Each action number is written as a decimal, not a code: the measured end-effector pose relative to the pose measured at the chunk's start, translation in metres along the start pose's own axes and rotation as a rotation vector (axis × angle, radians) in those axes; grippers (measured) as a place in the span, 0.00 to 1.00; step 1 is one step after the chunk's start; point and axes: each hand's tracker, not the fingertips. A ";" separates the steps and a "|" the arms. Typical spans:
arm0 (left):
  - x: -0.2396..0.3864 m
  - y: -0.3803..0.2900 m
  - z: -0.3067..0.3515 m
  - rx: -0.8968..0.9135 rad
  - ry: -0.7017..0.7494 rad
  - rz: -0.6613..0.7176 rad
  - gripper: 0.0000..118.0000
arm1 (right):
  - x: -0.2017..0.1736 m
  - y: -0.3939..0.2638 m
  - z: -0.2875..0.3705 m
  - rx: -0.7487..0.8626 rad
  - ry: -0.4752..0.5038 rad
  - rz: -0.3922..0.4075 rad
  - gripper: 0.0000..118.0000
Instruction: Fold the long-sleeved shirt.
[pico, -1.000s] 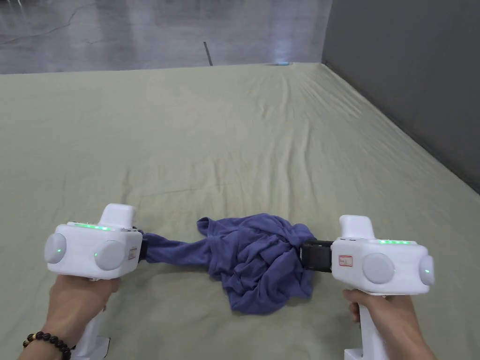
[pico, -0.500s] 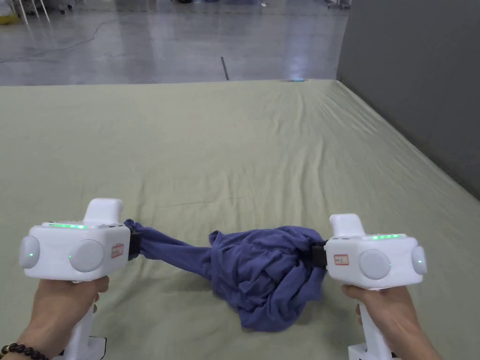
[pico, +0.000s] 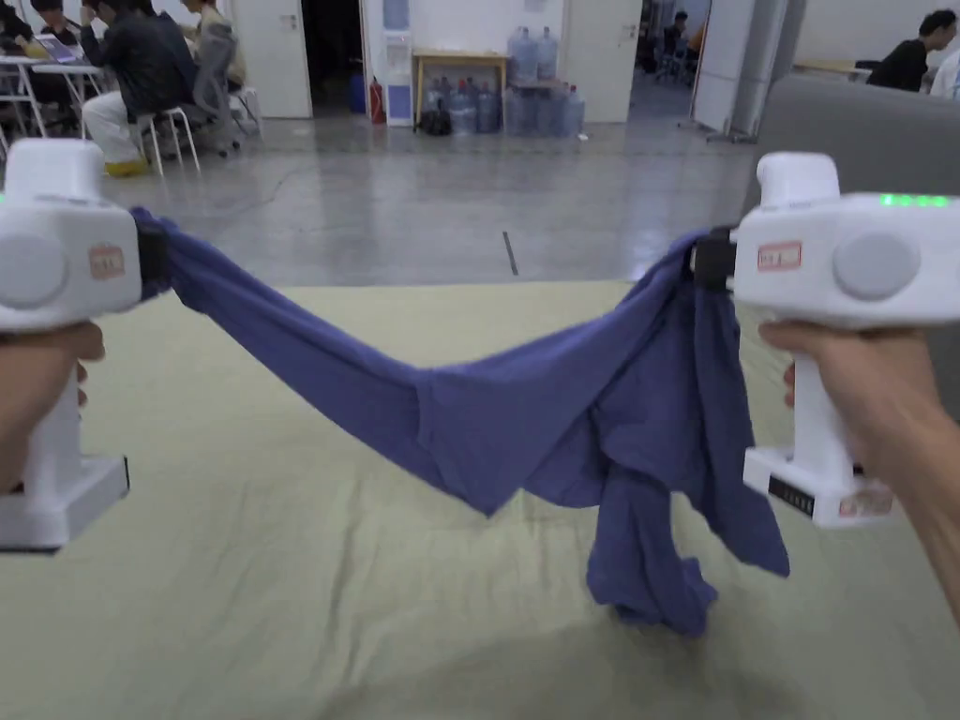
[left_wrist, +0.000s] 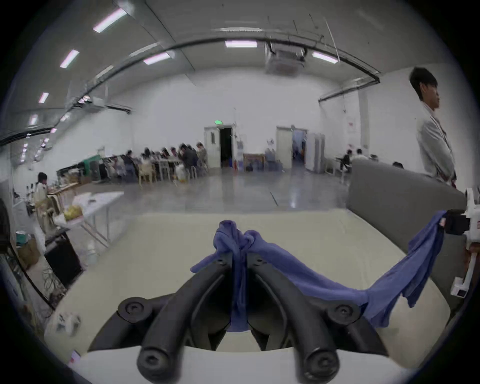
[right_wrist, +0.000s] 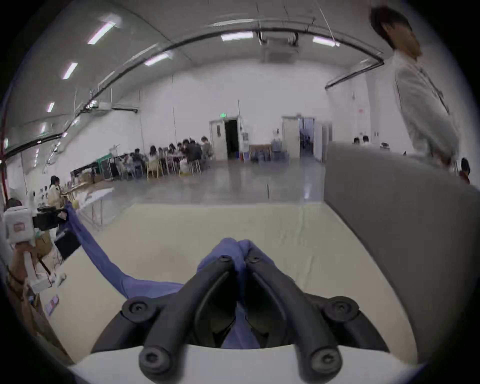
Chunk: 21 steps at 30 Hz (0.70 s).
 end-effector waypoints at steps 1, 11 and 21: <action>-0.007 0.019 -0.005 0.017 -0.003 0.008 0.04 | -0.002 0.023 -0.005 0.036 0.010 -0.018 0.04; -0.016 0.130 -0.047 0.045 0.030 0.072 0.04 | -0.032 0.155 -0.066 0.091 -0.051 -0.011 0.04; -0.003 0.042 -0.095 -0.082 0.015 -0.003 0.04 | -0.026 0.037 -0.150 -0.106 -0.050 -0.007 0.04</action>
